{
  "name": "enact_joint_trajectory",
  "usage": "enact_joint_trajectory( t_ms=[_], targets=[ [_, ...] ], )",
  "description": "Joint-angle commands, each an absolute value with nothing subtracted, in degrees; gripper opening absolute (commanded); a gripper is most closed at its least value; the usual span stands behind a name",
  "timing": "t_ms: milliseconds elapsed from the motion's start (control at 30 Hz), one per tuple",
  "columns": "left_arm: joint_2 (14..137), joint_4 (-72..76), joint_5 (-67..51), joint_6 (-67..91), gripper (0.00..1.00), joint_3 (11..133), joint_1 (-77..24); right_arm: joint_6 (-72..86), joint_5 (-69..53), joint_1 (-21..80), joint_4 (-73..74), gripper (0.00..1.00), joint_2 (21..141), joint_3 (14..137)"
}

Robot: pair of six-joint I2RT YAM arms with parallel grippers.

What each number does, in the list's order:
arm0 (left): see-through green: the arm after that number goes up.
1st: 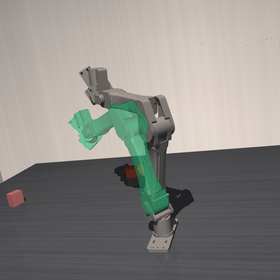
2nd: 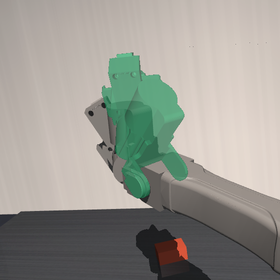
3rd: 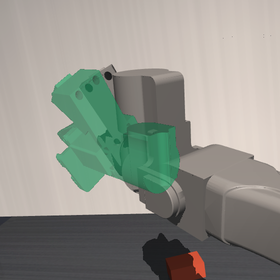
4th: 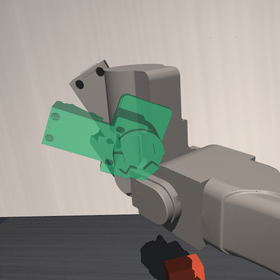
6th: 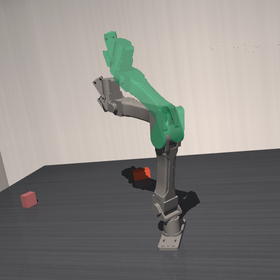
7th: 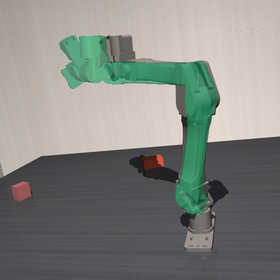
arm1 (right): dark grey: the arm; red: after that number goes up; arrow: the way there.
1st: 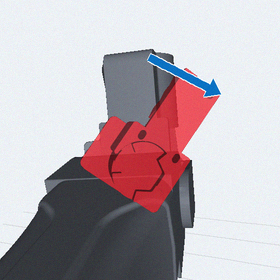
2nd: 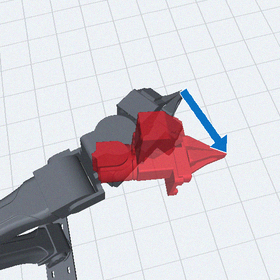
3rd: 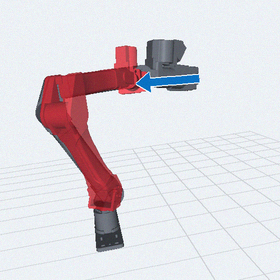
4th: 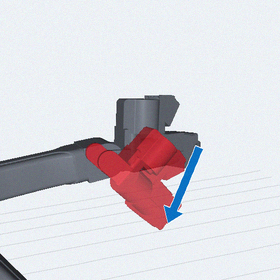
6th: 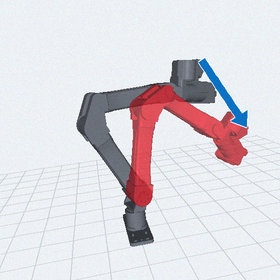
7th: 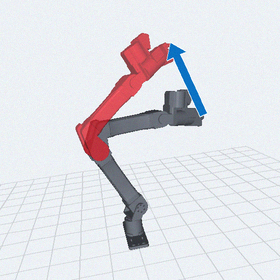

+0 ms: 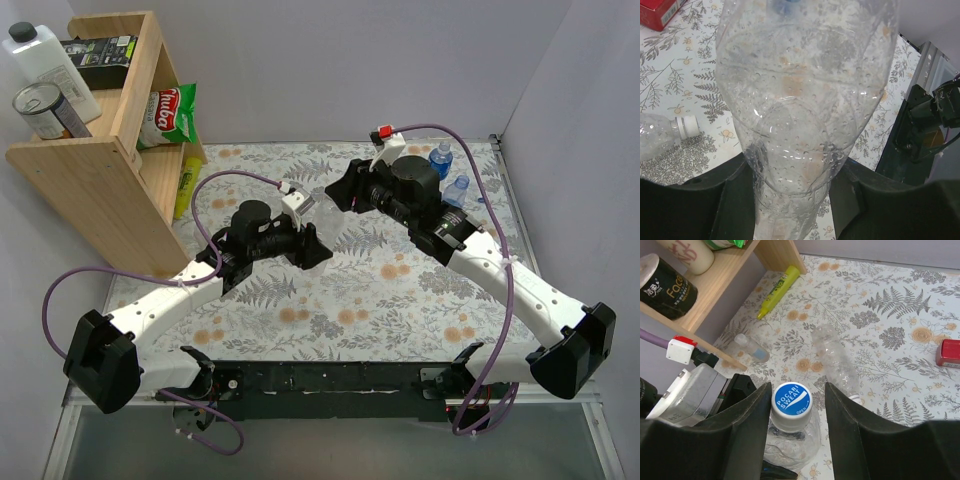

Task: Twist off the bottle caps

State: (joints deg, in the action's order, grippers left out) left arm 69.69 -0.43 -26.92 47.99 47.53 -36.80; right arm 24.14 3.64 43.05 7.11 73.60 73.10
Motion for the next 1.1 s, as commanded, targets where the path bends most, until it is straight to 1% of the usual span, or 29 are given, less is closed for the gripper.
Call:
enact_joint_trajectory(
  t_ms=[0,133,200,300,333,400,600,800,900,933,1000,1033,1067],
  targets=[
    [67.9,0.4,-26.0,46.9,0.33,49.6,-37.3,25.3,2.2,42.0,4.5,0.53,72.9,72.0],
    [67.9,0.4,-25.9,47.0,0.33,49.5,-37.4,25.7,0.5,41.7,3.2,0.49,72.9,71.5],
    [67.8,0.4,-25.8,46.9,0.33,49.6,-37.4,26.0,0.4,41.6,1.6,0.39,72.3,70.5],
    [67.8,0.4,-25.8,46.9,0.33,49.6,-37.4,26.5,-1.7,41.3,0.6,0.15,71.8,69.6],
    [67.8,0.4,-25.7,46.8,0.33,49.7,-37.4,26.5,-2.9,41.1,0.5,0.02,71.6,69.4],
    [67.7,0.4,-26.3,47.0,0.33,49.7,-37.4,27.1,-4.6,40.4,-2.1,0.01,71.2,68.5],
    [65.8,2.6,-31.1,48.1,0.34,48.8,-37.4,29.4,-17.9,36.6,-12.4,0.01,68.7,63.3],
    [62.3,8.2,-40.8,49.7,0.35,46.8,-36.7,29.7,-29.2,34.5,-18.4,0.01,66.8,61.8],
    [61.3,11.9,-48.0,51.1,0.36,45.9,-36.0,28.5,-33.1,34.0,-20.6,0.01,66.6,61.7],
    [60.8,13.1,-50.3,51.5,0.36,45.5,-35.9,28.0,-36.3,33.9,-22.2,0.01,66.6,61.8],
    [60.5,17.3,-57.7,54.0,0.36,44.7,-35.3,26.0,-39.9,33.8,-24.2,0.01,66.5,61.8],
    [60.5,18.8,-60.1,55.2,0.36,44.5,-35.2,25.0,-44.2,33.8,-26.3,0.01,66.4,61.5],
    [60.6,22.6,-65.7,57.8,0.36,44.0,-34.8,23.4,-46.3,33.8,-27.8,0.01,65.9,61.1]
  ],
)
